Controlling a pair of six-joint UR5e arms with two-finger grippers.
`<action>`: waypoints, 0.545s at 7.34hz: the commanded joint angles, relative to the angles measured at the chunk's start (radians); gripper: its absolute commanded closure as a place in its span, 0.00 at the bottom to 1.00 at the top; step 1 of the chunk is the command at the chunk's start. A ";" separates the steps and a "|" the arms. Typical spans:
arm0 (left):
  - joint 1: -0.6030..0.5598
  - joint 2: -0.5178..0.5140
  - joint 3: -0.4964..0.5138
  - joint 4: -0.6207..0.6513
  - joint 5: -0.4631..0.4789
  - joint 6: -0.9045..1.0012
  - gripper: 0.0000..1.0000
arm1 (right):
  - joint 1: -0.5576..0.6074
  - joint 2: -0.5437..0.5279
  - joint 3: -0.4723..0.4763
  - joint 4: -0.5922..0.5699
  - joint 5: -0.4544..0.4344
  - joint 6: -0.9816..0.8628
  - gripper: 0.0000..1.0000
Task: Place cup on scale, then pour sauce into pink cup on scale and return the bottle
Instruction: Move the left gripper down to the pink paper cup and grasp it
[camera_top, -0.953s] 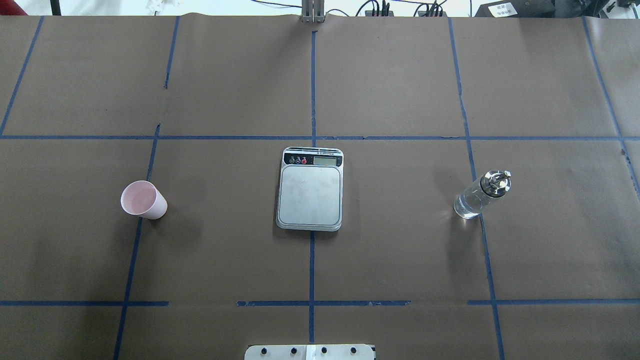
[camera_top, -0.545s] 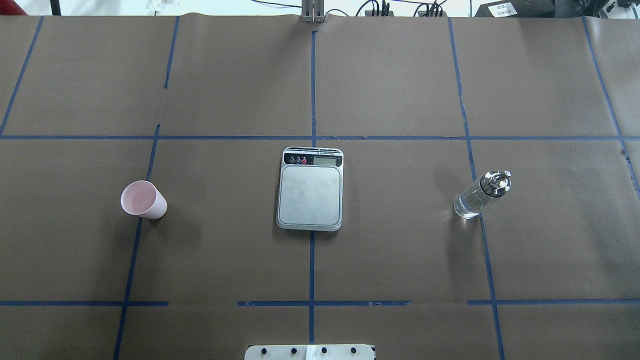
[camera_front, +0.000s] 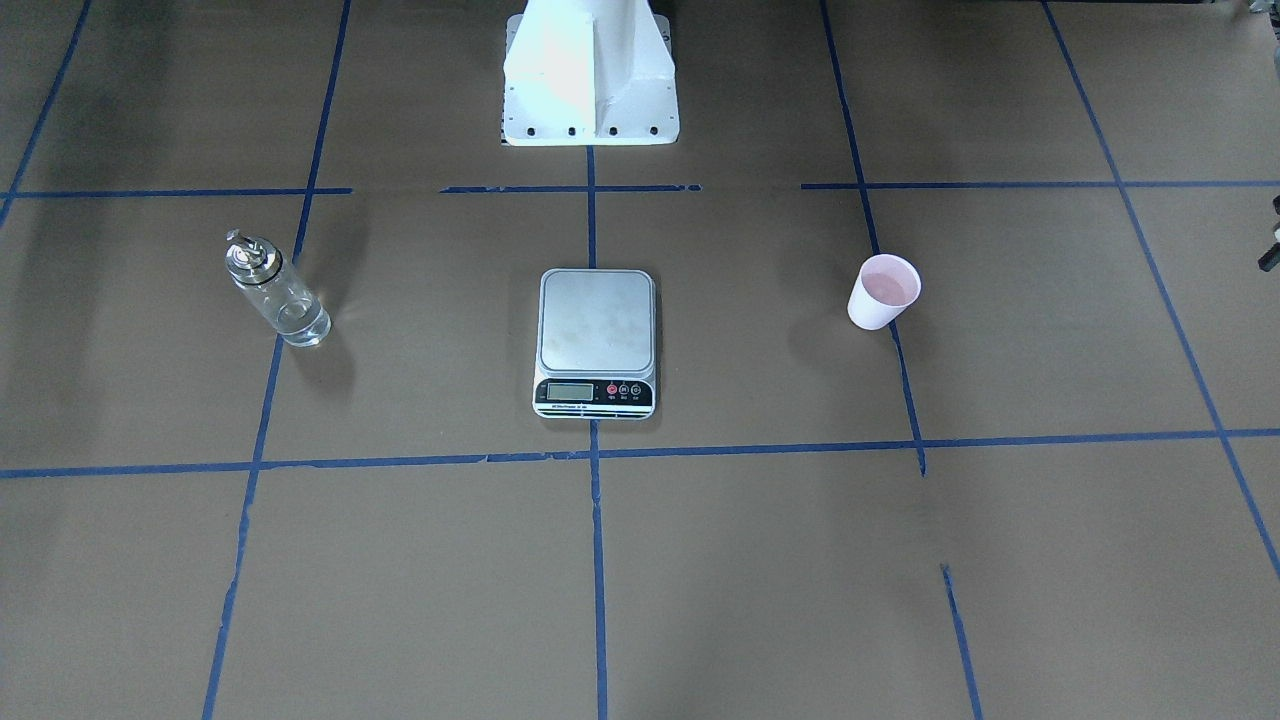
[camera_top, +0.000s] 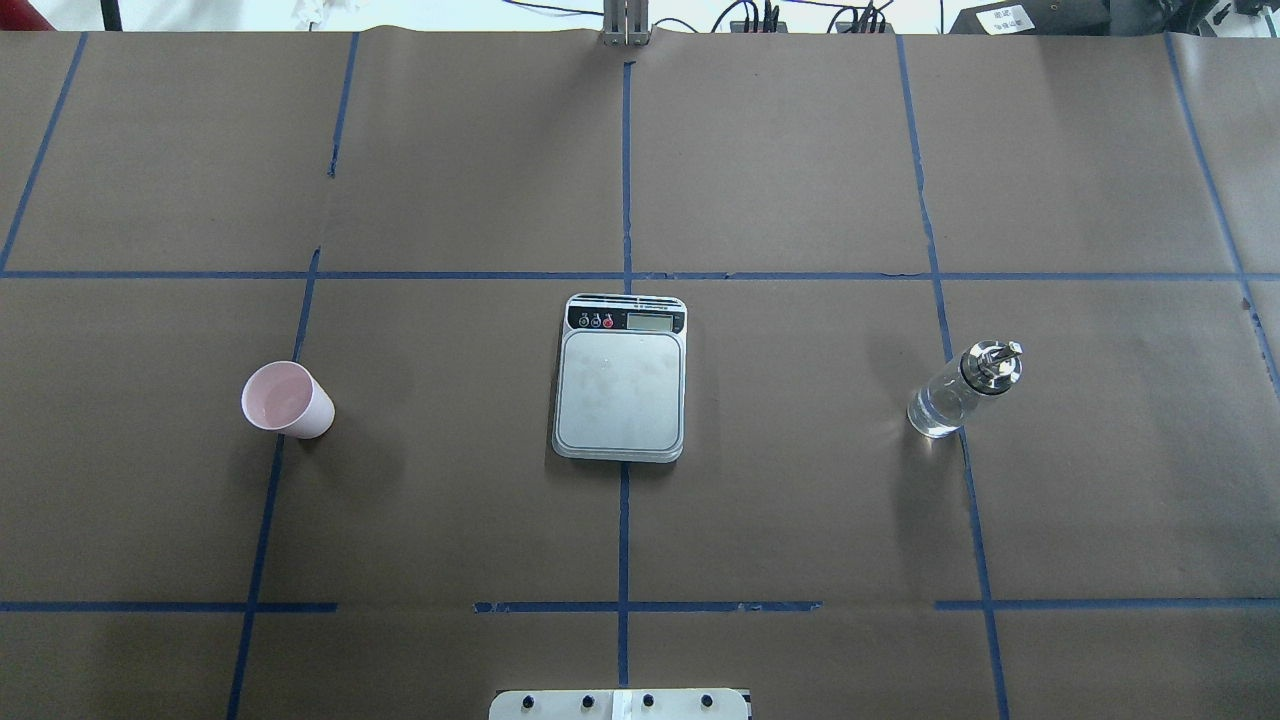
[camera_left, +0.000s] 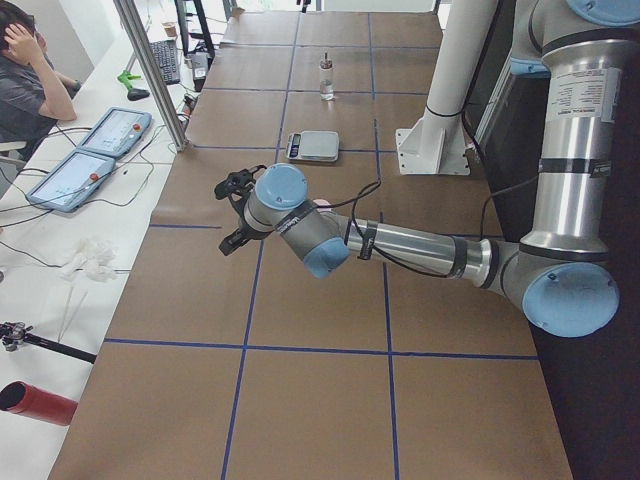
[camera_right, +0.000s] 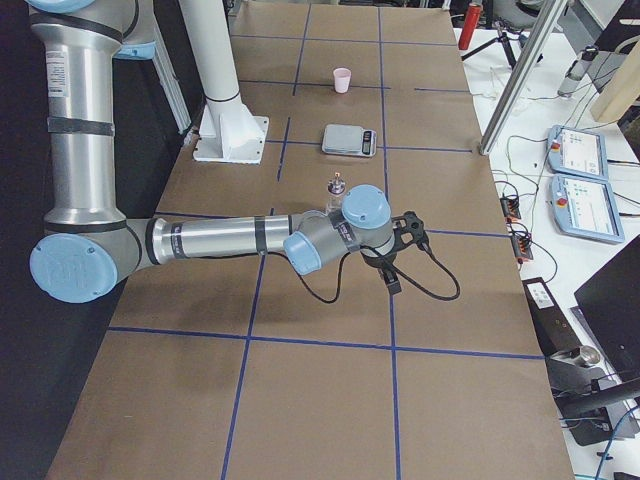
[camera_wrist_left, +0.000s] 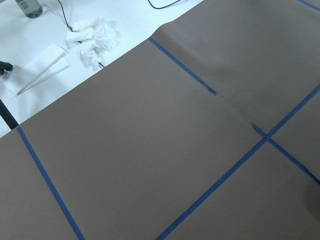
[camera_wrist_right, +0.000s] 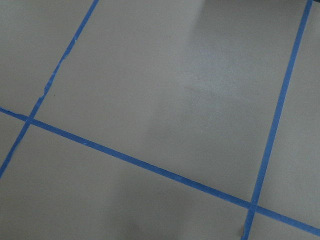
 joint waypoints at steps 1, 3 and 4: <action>0.161 0.002 -0.064 -0.029 0.080 -0.333 0.00 | -0.004 0.002 0.002 0.003 0.004 0.005 0.00; 0.374 0.083 -0.222 -0.026 0.346 -0.637 0.00 | -0.004 -0.002 0.000 0.003 -0.001 0.005 0.00; 0.512 0.135 -0.279 -0.023 0.481 -0.760 0.00 | -0.004 -0.005 0.002 0.002 0.001 0.008 0.00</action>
